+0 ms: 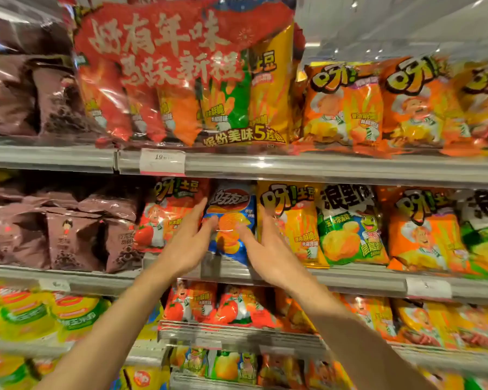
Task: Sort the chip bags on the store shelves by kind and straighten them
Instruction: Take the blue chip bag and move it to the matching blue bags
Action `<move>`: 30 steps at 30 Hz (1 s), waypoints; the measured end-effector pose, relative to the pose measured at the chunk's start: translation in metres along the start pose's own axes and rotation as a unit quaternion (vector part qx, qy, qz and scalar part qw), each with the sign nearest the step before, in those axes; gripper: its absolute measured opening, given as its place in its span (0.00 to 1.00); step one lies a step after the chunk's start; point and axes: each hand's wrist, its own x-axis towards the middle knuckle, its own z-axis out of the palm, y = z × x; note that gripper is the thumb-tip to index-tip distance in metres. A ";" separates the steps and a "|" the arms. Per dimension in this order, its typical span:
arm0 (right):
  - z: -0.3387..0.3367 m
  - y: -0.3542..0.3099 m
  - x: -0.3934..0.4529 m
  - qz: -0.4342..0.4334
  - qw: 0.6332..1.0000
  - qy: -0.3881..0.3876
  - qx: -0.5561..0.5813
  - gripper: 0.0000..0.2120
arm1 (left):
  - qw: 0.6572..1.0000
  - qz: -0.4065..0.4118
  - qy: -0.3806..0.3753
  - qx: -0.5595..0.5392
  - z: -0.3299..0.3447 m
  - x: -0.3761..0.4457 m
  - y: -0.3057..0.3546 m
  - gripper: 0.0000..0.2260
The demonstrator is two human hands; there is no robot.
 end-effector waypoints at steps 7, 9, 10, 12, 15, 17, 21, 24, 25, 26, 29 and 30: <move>0.011 -0.004 0.046 0.112 0.990 -0.078 0.029 0.39 | 0.998 -0.047 -0.014 0.030 0.008 0.035 0.008 0.22; 0.015 -0.006 0.054 0.125 0.988 -0.080 0.035 0.39 | 0.998 -0.048 -0.017 0.038 0.009 0.041 0.006 0.21; 0.018 -0.007 0.057 0.136 0.987 -0.080 0.039 0.40 | 0.998 -0.048 -0.019 0.042 0.010 0.043 0.004 0.21; 0.025 -0.008 0.064 0.152 0.985 -0.069 0.036 0.41 | 0.998 -0.049 -0.022 0.045 0.011 0.048 0.001 0.22; 0.032 -0.007 0.072 0.163 0.985 -0.042 0.028 0.42 | 0.998 -0.053 -0.030 0.030 0.011 0.054 -0.004 0.22; 0.036 -0.007 0.075 0.161 0.986 -0.026 0.017 0.41 | 0.998 -0.050 -0.035 0.024 0.009 0.056 -0.008 0.22; 0.047 -0.005 0.072 0.143 0.988 0.014 -0.046 0.39 | 0.999 -0.041 -0.027 0.008 0.001 0.058 -0.020 0.23; 0.058 -0.004 0.069 0.122 0.988 0.054 -0.074 0.39 | 0.999 -0.035 -0.031 -0.002 -0.006 0.056 -0.028 0.23; 0.062 -0.003 0.069 0.113 0.988 0.065 -0.078 0.40 | 0.999 -0.033 -0.032 -0.005 -0.009 0.054 -0.031 0.23; 0.065 -0.004 0.069 0.107 0.988 0.075 -0.084 0.40 | 0.999 -0.029 -0.032 -0.006 -0.011 0.052 -0.033 0.23; 0.068 -0.006 0.069 0.093 0.985 0.099 -0.102 0.38 | 0.999 -0.011 -0.030 0.014 -0.016 0.047 -0.037 0.24; 0.068 -0.007 0.068 0.089 0.985 0.105 -0.106 0.37 | 0.999 -0.002 -0.029 0.023 -0.017 0.044 -0.037 0.24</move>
